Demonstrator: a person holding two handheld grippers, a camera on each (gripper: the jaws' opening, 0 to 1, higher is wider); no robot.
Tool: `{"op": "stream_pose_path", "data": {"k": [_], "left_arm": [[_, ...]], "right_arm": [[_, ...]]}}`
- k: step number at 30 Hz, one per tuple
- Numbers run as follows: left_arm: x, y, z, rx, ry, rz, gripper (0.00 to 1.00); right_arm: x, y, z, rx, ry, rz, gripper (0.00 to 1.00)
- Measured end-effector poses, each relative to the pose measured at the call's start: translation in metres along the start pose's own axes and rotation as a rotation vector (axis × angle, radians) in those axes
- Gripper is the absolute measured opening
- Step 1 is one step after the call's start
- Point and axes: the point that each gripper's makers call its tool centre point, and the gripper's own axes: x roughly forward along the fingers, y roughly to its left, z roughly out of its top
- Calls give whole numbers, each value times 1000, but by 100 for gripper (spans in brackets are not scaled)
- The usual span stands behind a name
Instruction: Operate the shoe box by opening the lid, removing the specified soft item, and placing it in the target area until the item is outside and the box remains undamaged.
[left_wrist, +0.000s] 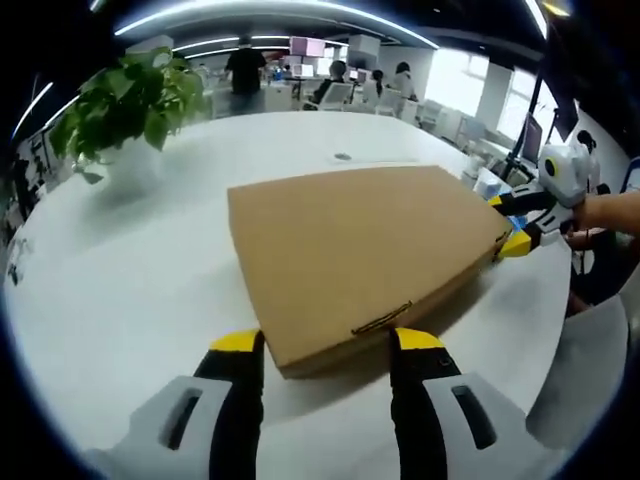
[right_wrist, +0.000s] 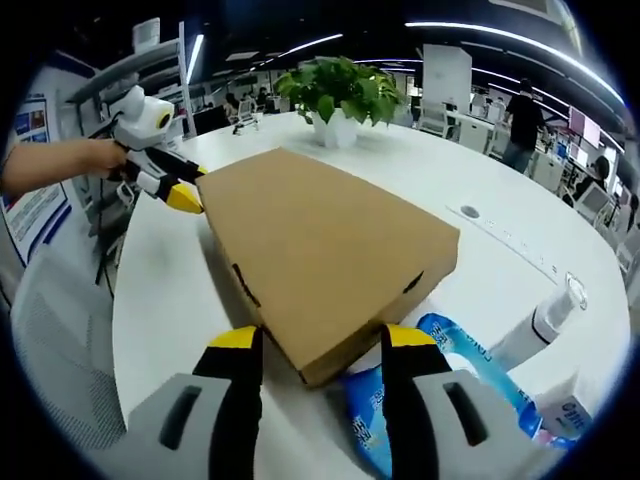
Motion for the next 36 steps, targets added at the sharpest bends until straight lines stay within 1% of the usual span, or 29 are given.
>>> {"op": "stream_pose_path", "data": {"k": [8, 11, 13, 15, 16, 19, 21, 24, 31, 36], "left_arm": [[1, 1, 1, 1, -1, 6, 50], [1, 0, 1, -4, -7, 14, 51], [-2, 1, 2, 2, -18, 31, 54], [-5, 2, 1, -6, -23, 39, 60], [-9, 2, 0, -11, -24, 41, 60], [-16, 2, 0, -8, -38, 52, 61], [-23, -3, 0, -5, -43, 52, 62], [-35, -9, 0, 21, -63, 56, 63], [-57, -29, -1, 45, -110, 59, 64], [-67, -44, 0, 62, -135, 61, 65]], "right_arm": [[0, -3, 0, 1, 3, -6, 45], [-2, -4, 0, 50, -5, -17, 45], [-5, -3, 2, 65, -19, -18, 44], [-10, -2, 4, 59, -32, -31, 44], [-12, -3, 5, 54, -37, -39, 44], [-22, -4, 7, 55, -53, -60, 46], [-29, -5, 7, 52, -61, -75, 47], [-41, -6, 5, 43, -65, -98, 48], [-73, -9, -6, 16, -71, -165, 49], [-99, -11, -17, 29, -70, -219, 52]]}}
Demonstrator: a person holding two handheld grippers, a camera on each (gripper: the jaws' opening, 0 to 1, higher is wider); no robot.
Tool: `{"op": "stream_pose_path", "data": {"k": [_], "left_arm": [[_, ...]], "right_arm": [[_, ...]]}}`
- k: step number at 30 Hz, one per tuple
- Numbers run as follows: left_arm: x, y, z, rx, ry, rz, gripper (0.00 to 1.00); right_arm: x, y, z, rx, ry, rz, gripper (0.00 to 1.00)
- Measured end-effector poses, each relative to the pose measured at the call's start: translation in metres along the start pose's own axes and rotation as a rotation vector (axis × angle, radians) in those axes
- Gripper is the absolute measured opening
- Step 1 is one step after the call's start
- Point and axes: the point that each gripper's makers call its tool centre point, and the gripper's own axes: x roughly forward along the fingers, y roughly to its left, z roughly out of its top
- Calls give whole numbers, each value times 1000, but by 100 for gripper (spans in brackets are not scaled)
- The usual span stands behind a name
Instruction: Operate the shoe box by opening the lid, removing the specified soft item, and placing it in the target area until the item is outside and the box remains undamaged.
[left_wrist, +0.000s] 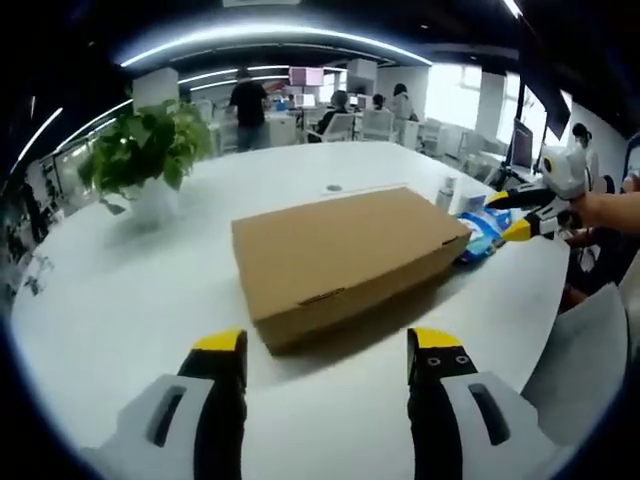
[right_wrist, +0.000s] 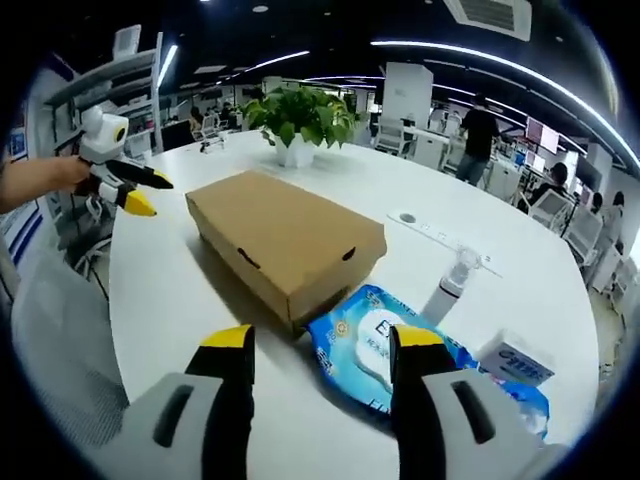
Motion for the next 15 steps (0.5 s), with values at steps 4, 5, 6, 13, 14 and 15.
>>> {"op": "stream_pose_path", "data": {"k": [4, 5, 6, 13, 14, 15], "left_arm": [[-9, -14, 4, 22, -22, -11, 67], [-11, -18, 4, 27, -27, -14, 68], [-14, -22, 5, 32, -32, -16, 68], [-27, -47, 3, 43, -62, -34, 74], [-28, -49, 1, 46, -62, -36, 75], [-29, -51, 0, 50, -62, -37, 75]], "right_arm": [[-18, -5, -5, 23, -6, -42, 55], [-22, -5, -7, 30, -8, -47, 56], [-28, -6, -10, 35, -7, -60, 57], [-60, -14, -30, 92, -5, -128, 61], [-66, -14, -33, 96, -7, -137, 61], [-69, -15, -36, 97, -4, -145, 62]]}}
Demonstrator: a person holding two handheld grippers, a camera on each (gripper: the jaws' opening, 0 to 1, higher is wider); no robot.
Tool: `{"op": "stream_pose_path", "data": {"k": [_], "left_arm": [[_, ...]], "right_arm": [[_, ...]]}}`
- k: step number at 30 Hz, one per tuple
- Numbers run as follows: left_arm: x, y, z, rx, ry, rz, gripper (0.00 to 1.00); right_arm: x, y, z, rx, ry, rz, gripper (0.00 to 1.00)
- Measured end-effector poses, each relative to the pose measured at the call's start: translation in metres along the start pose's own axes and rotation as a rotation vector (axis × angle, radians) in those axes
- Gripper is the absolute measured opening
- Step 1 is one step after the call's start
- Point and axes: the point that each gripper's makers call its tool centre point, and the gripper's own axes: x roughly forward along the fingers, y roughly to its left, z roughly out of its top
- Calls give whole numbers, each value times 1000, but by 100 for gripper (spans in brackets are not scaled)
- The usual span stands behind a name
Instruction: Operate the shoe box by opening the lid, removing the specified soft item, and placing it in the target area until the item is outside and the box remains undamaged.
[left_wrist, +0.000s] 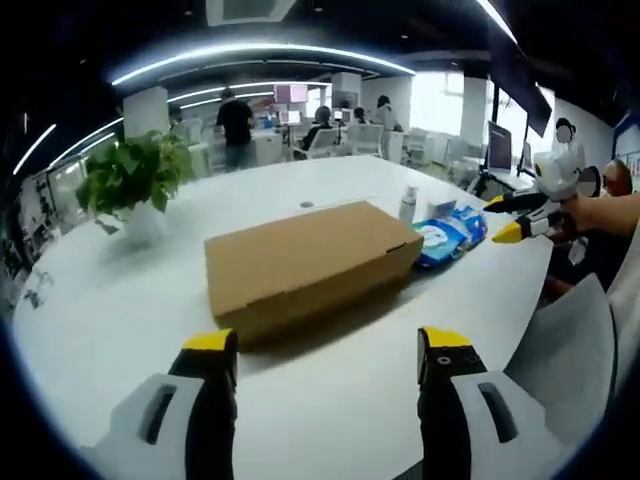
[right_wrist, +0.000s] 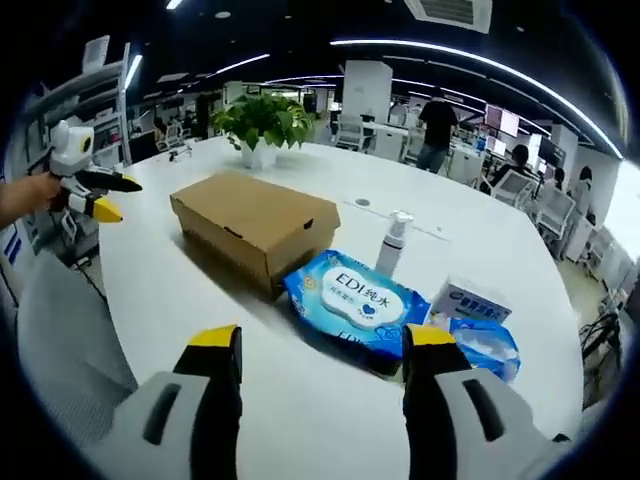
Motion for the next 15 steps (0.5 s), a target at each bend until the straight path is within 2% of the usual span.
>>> {"op": "stream_pose_path", "data": {"k": [6, 15], "left_arm": [[-9, -13, -5, 9, -13, -2, 78], [-22, -23, -14, -7, -40, 28, 82]], "right_arm": [[-21, -5, -16, 0, 10, -50, 64], [-45, -3, -26, 18, -11, -84, 69]]}}
